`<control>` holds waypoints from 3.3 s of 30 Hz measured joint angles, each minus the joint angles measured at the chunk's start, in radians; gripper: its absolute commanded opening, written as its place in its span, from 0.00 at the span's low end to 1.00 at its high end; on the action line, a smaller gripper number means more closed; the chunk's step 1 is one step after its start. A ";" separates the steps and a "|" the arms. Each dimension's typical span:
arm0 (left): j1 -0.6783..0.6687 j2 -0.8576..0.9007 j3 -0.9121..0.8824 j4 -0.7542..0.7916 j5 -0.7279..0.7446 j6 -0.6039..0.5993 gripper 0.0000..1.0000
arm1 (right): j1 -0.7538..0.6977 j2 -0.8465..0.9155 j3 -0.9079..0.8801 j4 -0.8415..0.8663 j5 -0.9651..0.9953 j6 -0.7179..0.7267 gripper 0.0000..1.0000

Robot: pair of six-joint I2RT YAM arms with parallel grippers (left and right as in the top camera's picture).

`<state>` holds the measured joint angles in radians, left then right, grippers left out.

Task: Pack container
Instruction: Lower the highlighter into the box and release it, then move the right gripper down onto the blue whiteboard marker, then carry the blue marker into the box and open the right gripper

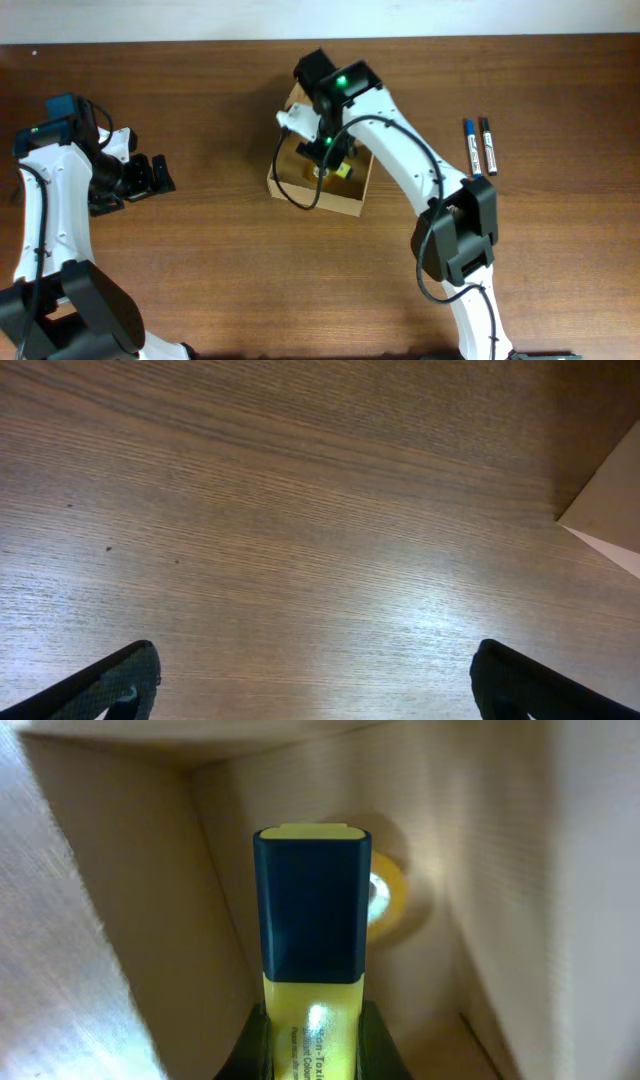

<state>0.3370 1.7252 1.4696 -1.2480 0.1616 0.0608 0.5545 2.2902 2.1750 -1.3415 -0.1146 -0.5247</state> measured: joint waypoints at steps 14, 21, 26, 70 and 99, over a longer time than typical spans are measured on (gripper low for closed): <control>0.000 0.000 0.000 0.000 0.000 0.000 1.00 | 0.010 0.000 -0.216 0.174 -0.005 -0.004 0.40; 0.000 0.000 0.000 0.000 0.000 0.000 1.00 | 0.010 0.000 -0.216 0.161 -0.003 0.008 0.43; 0.000 0.000 0.000 0.000 0.000 0.000 1.00 | 0.010 0.000 -0.168 0.101 0.012 0.055 0.40; 0.000 0.000 0.000 0.000 0.000 0.000 1.00 | -0.667 -0.142 -0.475 0.428 0.070 0.417 0.44; 0.000 0.000 0.000 0.000 0.000 0.000 1.00 | -0.673 -0.044 -0.471 0.411 0.151 0.422 0.15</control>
<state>0.3370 1.7252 1.4696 -1.2480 0.1619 0.0612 -0.1184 2.2459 1.7039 -0.9302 0.0360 -0.1028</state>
